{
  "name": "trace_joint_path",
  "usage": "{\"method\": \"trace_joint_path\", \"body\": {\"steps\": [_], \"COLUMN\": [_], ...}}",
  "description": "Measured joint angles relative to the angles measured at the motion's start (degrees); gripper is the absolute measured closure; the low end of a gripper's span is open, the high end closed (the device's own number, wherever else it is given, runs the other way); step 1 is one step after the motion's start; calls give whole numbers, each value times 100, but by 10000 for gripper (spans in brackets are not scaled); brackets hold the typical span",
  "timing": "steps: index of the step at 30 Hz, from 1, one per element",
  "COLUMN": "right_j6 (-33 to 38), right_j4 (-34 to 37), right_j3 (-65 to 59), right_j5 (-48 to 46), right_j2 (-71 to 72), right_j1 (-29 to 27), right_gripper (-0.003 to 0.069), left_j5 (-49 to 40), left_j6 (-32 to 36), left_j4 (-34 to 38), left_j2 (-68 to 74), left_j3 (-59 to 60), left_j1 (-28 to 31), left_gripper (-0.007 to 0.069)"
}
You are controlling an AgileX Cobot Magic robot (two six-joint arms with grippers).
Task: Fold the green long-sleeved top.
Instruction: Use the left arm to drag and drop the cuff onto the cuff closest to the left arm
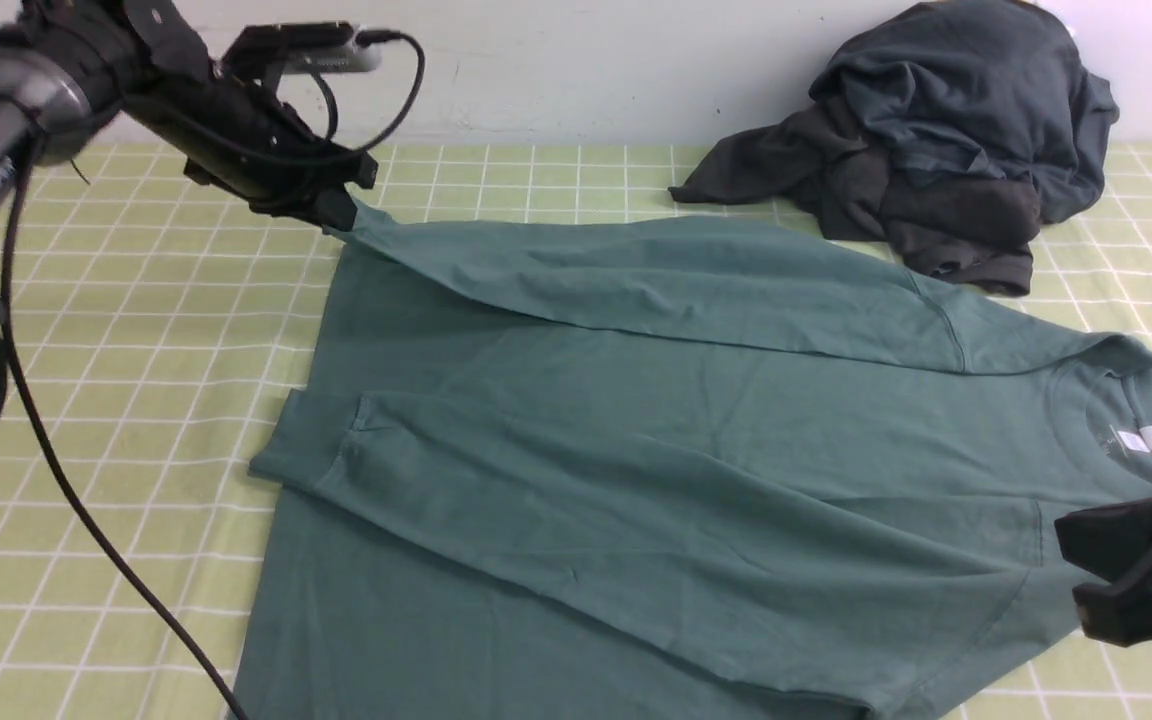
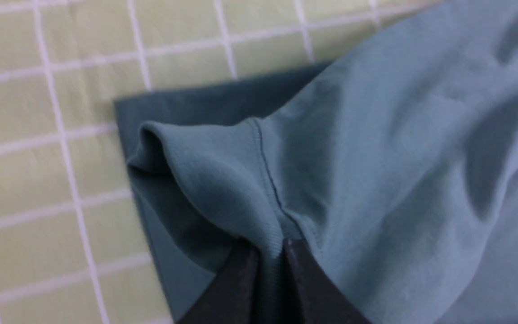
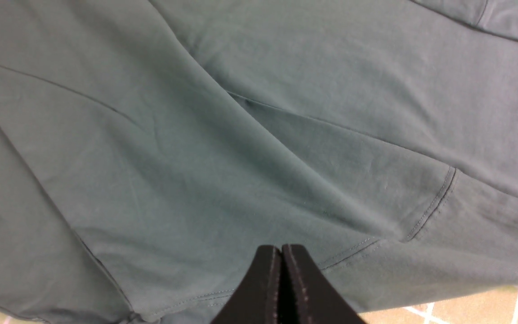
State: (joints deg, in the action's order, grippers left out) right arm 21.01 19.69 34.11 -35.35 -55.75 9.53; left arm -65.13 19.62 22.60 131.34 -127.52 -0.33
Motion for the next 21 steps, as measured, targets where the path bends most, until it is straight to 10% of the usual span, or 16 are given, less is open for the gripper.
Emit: {"method": "trace_joint_path", "body": {"steps": [10,21], "right_j6": [0,4], "right_j4": [50,330], "right_j3": [0,0], "right_j5": [-37,-74], "right_j2": [-19,-19], "right_j1": [0,0], "right_gripper": [673,673], "left_j5": [-521,-158], "left_j6": [-905,-962], "left_j4": [-1689,-1839], "left_j2": [-1542,-1862], "left_j3": [2217,3956], "left_j1": [-447,-787], "left_gripper": [587,470]}}
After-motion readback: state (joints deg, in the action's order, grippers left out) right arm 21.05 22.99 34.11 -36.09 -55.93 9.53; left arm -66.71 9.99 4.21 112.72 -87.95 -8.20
